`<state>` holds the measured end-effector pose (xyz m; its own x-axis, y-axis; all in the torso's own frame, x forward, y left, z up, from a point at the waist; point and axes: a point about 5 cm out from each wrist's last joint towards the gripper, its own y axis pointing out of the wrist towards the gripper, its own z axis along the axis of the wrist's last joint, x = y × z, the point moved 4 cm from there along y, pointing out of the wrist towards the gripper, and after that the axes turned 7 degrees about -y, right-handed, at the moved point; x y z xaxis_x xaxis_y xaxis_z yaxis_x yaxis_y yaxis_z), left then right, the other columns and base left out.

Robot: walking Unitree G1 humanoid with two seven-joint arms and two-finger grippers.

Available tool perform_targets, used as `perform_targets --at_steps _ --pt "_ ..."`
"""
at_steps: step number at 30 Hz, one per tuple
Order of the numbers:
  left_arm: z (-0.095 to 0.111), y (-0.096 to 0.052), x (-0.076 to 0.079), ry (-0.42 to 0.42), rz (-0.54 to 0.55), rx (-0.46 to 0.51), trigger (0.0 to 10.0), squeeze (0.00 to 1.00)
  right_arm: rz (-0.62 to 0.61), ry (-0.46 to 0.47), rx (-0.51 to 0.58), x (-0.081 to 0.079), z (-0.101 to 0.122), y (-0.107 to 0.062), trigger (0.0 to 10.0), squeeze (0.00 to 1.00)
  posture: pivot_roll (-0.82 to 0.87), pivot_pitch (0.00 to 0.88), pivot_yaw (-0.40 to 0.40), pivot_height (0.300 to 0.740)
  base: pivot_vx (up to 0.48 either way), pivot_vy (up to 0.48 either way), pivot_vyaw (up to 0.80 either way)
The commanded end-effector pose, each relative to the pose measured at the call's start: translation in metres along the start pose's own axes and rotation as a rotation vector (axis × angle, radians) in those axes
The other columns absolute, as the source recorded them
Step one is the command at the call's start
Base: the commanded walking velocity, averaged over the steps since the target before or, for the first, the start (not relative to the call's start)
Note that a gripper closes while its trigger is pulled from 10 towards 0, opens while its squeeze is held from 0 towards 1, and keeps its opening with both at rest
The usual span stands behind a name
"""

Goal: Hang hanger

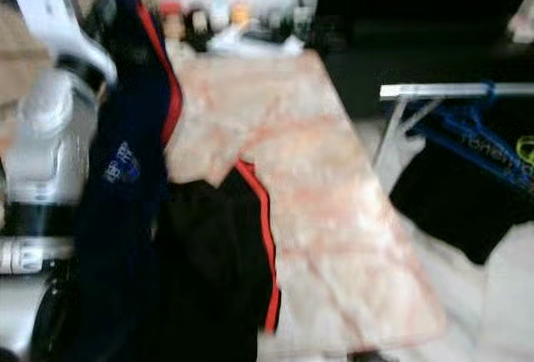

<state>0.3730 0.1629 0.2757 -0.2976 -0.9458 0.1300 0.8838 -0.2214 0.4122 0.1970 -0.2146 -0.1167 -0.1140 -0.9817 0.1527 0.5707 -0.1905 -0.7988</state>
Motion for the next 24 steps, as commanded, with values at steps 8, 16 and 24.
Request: perform_targets --at_steps 8,16,24 --pt "-0.051 -0.094 0.011 -0.091 -0.012 -0.26 10.0 0.0 0.025 -0.005 0.002 -0.009 0.002 0.0 10.0 0.0 0.1 0.0 -0.023 0.74 0.0 0.0 0.0" --pt "-0.063 -0.114 0.033 -0.103 -0.105 -0.35 10.0 0.15 0.026 -0.018 0.0 -0.009 0.002 0.0 10.0 0.0 0.1 0.0 -0.025 0.74 0.0 0.0 0.0" --pt "-0.086 -0.133 0.043 -0.066 -0.156 -0.488 10.0 1.0 0.025 -0.017 -0.001 -0.009 0.001 0.0 10.0 0.0 0.09 0.0 -0.019 0.74 0.0 0.0 0.0"
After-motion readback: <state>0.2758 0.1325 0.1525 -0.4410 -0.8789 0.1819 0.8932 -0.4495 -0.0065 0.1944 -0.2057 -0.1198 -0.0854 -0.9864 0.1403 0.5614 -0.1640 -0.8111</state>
